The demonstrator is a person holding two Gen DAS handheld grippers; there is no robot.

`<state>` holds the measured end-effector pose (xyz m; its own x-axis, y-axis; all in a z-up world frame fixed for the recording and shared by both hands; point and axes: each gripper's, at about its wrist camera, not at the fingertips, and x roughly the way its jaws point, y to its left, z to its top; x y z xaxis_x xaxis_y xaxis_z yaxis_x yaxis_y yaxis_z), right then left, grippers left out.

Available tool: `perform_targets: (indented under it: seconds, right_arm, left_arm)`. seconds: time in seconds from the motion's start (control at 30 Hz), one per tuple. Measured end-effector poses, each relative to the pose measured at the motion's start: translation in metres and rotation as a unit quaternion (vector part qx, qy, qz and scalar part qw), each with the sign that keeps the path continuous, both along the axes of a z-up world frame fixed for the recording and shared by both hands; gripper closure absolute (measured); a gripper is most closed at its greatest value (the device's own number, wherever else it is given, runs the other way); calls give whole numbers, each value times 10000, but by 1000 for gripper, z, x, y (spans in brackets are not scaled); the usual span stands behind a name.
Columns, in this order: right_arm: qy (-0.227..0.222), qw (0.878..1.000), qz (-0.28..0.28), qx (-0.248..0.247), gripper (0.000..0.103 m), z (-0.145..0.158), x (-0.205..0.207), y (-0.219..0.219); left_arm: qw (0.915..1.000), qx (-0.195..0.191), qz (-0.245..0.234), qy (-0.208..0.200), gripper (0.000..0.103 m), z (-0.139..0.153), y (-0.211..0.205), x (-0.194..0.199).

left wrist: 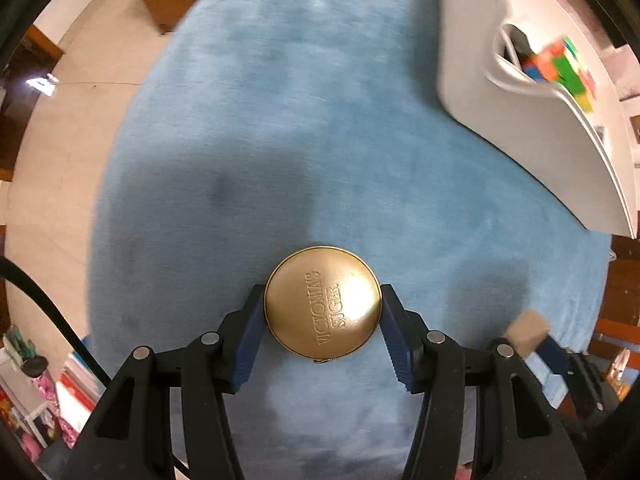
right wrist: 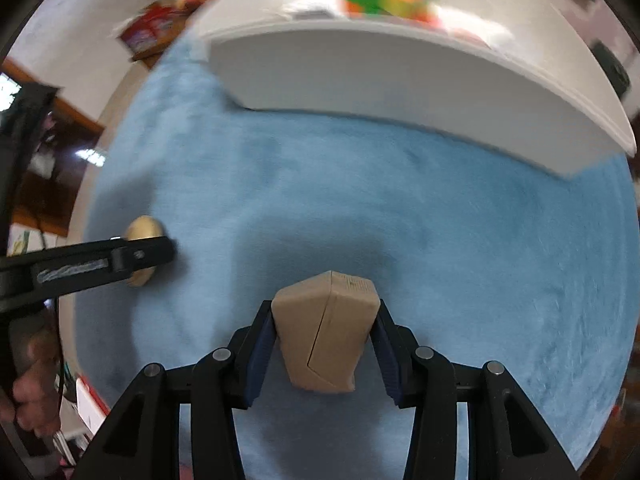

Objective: Organize rigid objects
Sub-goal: 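Lift and carry the block and gold tin over the tray with both tools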

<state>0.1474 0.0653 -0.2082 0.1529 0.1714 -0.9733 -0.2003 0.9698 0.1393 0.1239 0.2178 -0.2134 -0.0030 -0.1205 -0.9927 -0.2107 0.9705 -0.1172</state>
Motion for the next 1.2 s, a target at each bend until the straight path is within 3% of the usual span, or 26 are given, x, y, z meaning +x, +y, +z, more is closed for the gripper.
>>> perform_targets:
  seconds: [0.27,0.4,0.67,0.77,0.87,1.0,1.2]
  right_arm:
    - [-912,9946,488,-14,57,52,19,31]
    - [-1327,9894,586,-34,57,72,28,20]
    - [-2328,9654,1036,-558,57,108,48,27]
    - [-2556,9583,1090,-673,57,114,57,28]
    - [-2744,9512,1142,-834,57,115,64,29]
    - [-2885,9415,1277,-1187,57,108,71,32]
    - [-2910,9325,1419,-1599,57,97,76,34]
  left_arm:
    - [9997,109,224,-33,45,32,54,16]
    - [9993,179,134,-299,45,55,55,42]
    - [9942,-99,-241,-1045,44,101,50,104]
    - [9890,-224,-437,-1395,44,116,42,130]
    - [9824,-412,-592,-1726,44,106,31,156]
    - [9633,-1007,-861,-2333,44,111,7,179]
    - [9396,-1283,-1413,-2841,44,119,-29,187]
